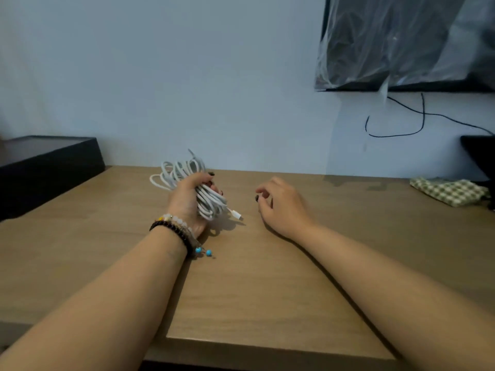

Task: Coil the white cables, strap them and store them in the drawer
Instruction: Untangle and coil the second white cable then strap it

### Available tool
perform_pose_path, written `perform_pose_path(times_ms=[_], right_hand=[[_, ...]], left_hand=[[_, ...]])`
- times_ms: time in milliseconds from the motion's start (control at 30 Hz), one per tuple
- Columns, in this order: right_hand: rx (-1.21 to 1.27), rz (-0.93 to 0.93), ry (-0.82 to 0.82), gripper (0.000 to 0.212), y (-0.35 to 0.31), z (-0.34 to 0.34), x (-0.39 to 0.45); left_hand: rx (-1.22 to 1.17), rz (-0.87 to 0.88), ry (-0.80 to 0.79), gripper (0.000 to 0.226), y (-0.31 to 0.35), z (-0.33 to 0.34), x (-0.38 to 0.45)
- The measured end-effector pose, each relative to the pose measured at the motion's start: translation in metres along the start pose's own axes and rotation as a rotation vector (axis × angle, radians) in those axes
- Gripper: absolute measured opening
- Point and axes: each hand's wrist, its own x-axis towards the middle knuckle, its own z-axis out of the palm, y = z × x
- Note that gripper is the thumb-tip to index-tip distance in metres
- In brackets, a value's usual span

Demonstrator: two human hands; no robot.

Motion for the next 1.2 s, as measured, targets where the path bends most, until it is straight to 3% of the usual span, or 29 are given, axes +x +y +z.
perform_pose_path(times_ms=[167,400,533,633,733,800,1000,1200], right_hand=[[-0.053,0.078,-0.026,0.027,-0.03,0.036,0.038],[-0.048,0.037,-0.085,0.033,-0.067,0.093,0.09],[-0.023,-0.042,-0.25,0.052,-0.08,0.115,0.119],[-0.068,-0.055,-0.375,0.054,-0.081,0.132,0.145],[-0.096,-0.014,-0.487,0.076,-0.065,0.159,0.17],[-0.132,-0.01,-0.518,0.074,-0.06,0.167,0.178],[-0.002,0.046,-0.231,0.023,-0.066,0.128,0.143],[0.507,0.314,0.138,0.011,-0.061,0.07,0.072]], left_hand=[[-0.122,0.042,0.003,0.022,0.033,-0.027,-0.007],[-0.304,0.117,0.006,0.025,0.045,-0.036,-0.002],[-0.322,0.136,0.072,0.025,0.052,-0.05,0.014],[-0.3,0.147,0.102,0.025,0.051,-0.051,0.02],[-0.264,0.147,0.097,0.025,0.05,-0.049,0.022],[-0.244,0.143,0.08,0.025,0.05,-0.049,0.024],[-0.198,0.141,0.026,0.028,0.049,-0.043,0.02],[-0.1,0.079,-0.054,0.015,0.037,-0.033,0.006]])
